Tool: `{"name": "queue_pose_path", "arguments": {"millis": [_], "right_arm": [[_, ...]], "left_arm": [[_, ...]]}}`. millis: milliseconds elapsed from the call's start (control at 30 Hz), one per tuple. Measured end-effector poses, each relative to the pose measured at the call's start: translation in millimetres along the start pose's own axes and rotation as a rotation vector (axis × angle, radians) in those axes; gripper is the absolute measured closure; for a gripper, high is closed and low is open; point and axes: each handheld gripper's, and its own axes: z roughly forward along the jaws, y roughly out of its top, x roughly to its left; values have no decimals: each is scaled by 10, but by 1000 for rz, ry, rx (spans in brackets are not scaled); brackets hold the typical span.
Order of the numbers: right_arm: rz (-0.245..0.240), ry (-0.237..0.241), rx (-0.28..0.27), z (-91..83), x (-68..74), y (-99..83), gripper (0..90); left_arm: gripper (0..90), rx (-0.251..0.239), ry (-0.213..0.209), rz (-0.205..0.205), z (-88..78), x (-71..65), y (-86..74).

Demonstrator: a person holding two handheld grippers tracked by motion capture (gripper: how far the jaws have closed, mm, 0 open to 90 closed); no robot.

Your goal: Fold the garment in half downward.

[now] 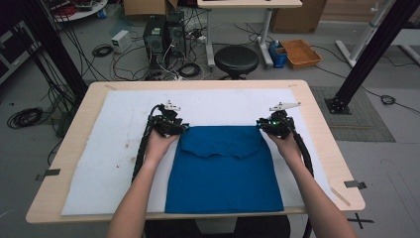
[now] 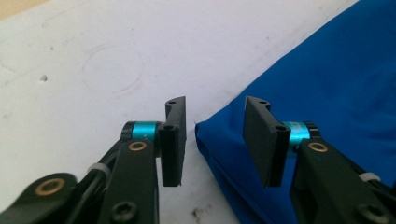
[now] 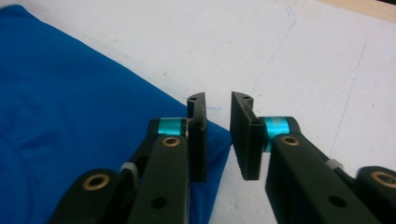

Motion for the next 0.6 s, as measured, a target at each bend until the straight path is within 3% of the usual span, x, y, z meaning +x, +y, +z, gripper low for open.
{"name": "queue_pose_path", "arguments": {"millis": [67,133,167,233,267,333,600], "right_arm": [[6,6,-15,-64,33,-25,722],[13,16,-15,-133,69,-52,706],[16,17,-5,-169,89,-58,695],[20,18,-27,-258,142,-73,698],[22,18,-51,-307,178,-95,704],[24,26,-47,-366,241,-150,712],[38,11,29,-363,405,-440,701]], "left_arm": [[570,-44,-6,-25,-81,-23,-44],[572,-58,5,-44,-154,-68,-95],[574,-58,8,-75,-184,-92,-122],[595,-78,-25,-131,-250,-128,-189],[615,-80,-32,-154,-279,-159,-221],[642,-78,-37,-189,-319,-231,-287],[657,7,-27,-214,-341,-458,-438]]}}
